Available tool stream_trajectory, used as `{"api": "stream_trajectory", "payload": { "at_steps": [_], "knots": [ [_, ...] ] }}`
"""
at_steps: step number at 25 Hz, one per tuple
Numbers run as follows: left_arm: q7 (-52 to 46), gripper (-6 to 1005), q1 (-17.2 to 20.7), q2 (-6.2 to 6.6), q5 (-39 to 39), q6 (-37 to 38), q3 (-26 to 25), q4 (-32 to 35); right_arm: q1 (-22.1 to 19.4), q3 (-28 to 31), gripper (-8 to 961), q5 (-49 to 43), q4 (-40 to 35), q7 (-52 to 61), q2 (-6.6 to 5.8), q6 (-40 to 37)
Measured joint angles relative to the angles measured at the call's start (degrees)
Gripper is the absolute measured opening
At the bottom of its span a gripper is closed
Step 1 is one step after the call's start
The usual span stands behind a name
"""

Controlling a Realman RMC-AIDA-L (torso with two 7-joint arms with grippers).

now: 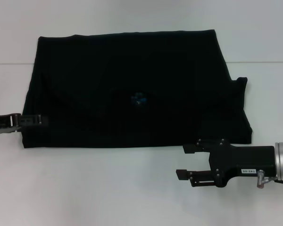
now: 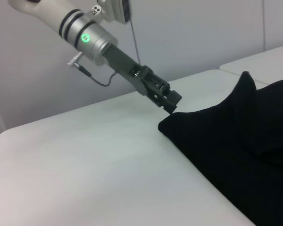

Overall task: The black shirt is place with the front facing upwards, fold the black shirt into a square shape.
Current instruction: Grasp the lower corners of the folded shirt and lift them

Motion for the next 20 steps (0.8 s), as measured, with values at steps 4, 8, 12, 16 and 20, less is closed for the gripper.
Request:
{"api": "stream_trajectory", "payload": {
  "at_steps": [4, 8, 12, 16, 20],
  "knots": [
    [0.0, 949, 0.2, -0.29, 0.0, -2.0, 0.4, -0.1, 0.1, 0.0, 799, 0.0, 0.1, 0.0, 0.02, 0.0],
    [0.2, 949, 0.3, -0.85, 0.1, -3.3, 0.9, -0.2, 0.1, 0.0, 797, -0.1, 0.1, 0.0, 0.02, 0.0],
    [0.2, 948, 0.3, -1.37, 0.1, -3.9, 3.6, -0.2, 0.1, 0.0, 794, -0.1, 0.1, 0.3, 0.02, 0.0],
    [0.0, 948, 0.2, -1.68, 0.1, -4.2, 4.8, -0.2, 0.1, 0.0, 791, -0.1, 0.2, 0.4, 0.03, 0.1],
    [0.2, 947, 0.3, -1.74, 0.1, -4.0, 4.9, 0.0, 0.1, 0.0, 788, 0.1, 0.2, 0.4, 0.10, 0.1]
  ]
}}
